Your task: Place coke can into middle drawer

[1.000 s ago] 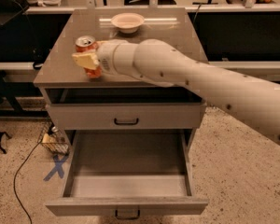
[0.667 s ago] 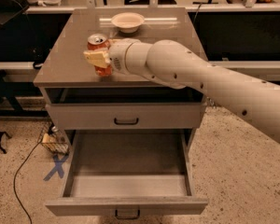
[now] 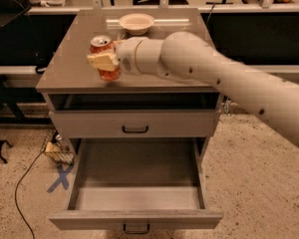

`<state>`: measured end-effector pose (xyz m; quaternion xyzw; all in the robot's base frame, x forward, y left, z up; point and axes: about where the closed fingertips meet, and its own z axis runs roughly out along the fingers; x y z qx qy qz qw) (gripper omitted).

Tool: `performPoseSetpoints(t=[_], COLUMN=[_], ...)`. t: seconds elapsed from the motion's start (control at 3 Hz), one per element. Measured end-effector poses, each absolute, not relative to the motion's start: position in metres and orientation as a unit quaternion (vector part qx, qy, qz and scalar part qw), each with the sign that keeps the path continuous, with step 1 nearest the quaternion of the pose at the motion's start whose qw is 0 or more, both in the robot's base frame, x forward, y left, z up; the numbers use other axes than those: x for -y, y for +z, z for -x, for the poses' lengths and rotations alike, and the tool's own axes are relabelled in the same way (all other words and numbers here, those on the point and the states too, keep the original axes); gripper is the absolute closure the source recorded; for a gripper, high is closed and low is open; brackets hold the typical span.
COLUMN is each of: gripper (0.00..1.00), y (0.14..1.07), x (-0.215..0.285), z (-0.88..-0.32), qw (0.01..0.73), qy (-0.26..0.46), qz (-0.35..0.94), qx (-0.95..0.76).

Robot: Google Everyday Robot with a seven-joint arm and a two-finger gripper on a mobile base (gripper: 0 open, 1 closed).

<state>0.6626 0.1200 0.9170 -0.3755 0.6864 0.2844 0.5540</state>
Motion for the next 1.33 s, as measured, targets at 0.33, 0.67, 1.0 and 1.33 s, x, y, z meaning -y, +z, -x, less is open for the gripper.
performPoseSetpoints(t=[0.33,0.67,1.0,1.33], gripper=[1.00,1.00,1.00,1.00], y=[0.938,0.935,0.898,0.892], x=[-0.097,-0.065,-0.027,-0.026], z=[-0.648,-0.613,-0.582,-0.573], qw=[0.526,0.481,0.403,0.385], qy=[0.281,0.280,0.273,0.279], qz=[0.412,0.447,0.462,0.470], qx=[-0.689,-0.700,-0.741,-0.744])
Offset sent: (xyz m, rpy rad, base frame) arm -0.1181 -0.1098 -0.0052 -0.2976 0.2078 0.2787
